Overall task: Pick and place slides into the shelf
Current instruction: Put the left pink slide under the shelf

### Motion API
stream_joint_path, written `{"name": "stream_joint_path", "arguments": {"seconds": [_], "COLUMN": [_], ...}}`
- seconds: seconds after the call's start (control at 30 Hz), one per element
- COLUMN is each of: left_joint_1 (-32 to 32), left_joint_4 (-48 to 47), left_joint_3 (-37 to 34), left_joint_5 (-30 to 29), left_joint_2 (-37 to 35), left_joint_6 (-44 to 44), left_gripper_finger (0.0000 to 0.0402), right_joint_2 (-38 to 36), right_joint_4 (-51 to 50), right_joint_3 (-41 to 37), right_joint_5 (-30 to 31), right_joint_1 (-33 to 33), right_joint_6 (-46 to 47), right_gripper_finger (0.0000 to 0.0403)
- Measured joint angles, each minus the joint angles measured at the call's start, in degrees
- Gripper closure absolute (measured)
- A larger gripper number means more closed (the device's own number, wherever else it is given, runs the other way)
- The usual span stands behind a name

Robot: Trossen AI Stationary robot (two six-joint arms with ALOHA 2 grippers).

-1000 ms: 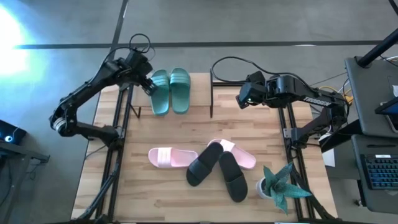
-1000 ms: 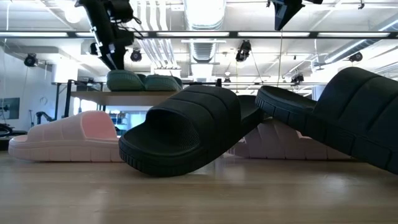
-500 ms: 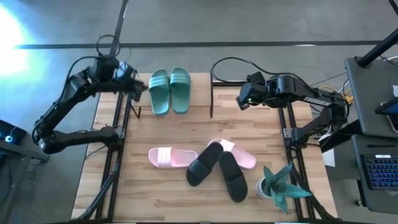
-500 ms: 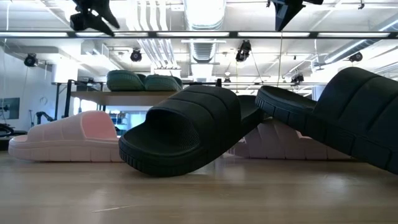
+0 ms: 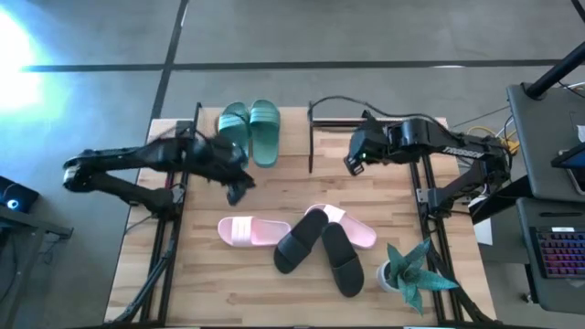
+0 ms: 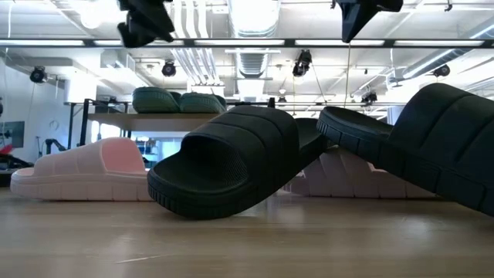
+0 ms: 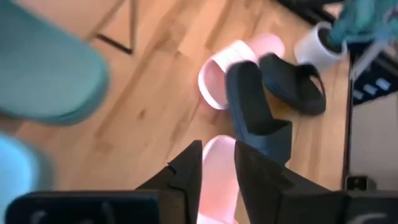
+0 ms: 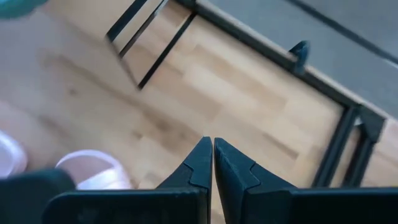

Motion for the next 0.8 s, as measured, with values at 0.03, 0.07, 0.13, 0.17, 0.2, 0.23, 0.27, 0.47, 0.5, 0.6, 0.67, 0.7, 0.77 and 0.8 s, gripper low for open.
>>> {"name": "stream_joint_path", "arguments": {"seconds": [0.03, 0.07, 0.13, 0.17, 0.2, 0.23, 0.27, 0.47, 0.5, 0.6, 0.67, 0.7, 0.77, 0.8], "left_joint_1": [-1.97, -3.88, -7.28, -8.85, -10.20, -11.41, -12.51, -20.62, -21.85, -25.55, -28.48, -30.09, -32.97, -34.73], "left_joint_4": [-1.05, -2.75, -7.56, -10.29, -13.14, -16.09, -18.92, -28.85, -31.05, -38.72, -43.38, -43.67, -42.77, -42.98], "left_joint_3": [0.99, 1.94, 4.26, 5.53, 6.79, 8.01, 9.18, 12.06, 12.56, 14.65, 15.69, 16.05, 16.14, 16.12], "left_joint_5": [-2.05, -4.87, -11.79, -15.31, -18.35, -20.29, -21.33, -22.66, -22.66, -22.59, -22.35, -22.30, -22.25, -22.15], "left_joint_2": [1.33, 2.56, 5.02, 6.25, 7.39, 8.50, 9.76, 18.24, 19.46, 22.54, 23.91, 24.24, 23.52, 23.20], "left_joint_6": [0.03, 0.03, -0.86, -2.88, -6.19, -10.04, -13.83, -27.39, -29.94, -38.73, -45.05, -47.48, -51.73, -54.73], "left_gripper_finger": [0.0331, 0.0336, 0.0343, 0.0345, 0.0346, 0.0347, 0.0347, 0.0325, 0.0320, 0.0306, 0.0299, 0.0297, 0.0295, 0.0295], "right_joint_2": [-0.06, -0.20, -0.57, -0.69, -0.89, -1.05, -1.26, -2.11, -2.12, -2.05, -2.04, -2.04, -2.01, -1.99], "right_joint_4": [-0.02, -0.05, -0.13, -0.19, -0.22, -0.26, -0.27, -0.29, 0.23, 4.35, 9.37, 12.66, 20.94, 25.33], "right_joint_3": [-0.53, -1.05, -2.09, -2.54, -3.14, -3.82, -4.56, -8.37, -8.89, -10.50, -11.92, -12.91, -15.30, -16.53], "right_joint_5": [-0.11, -0.13, -0.11, -0.11, -0.11, -0.11, -0.11, -0.22, -0.23, -0.75, -1.89, -2.53, -4.50, -5.61], "right_joint_1": [1.16, 2.35, 4.63, 5.77, 6.85, 7.87, 8.83, 14.31, 15.31, 18.00, 19.24, 19.79, 20.25, 20.31], "right_joint_6": [1.05, 2.08, 4.22, 5.29, 6.36, 7.41, 8.55, 16.04, 17.22, 19.27, 19.36, 18.89, 17.35, 16.27], "right_gripper_finger": [0.0394, 0.0394, 0.0394, 0.0394, 0.0394, 0.0394, 0.0394, 0.0394, 0.0394, 0.0394, 0.0394, 0.0394, 0.0394, 0.0394]}}
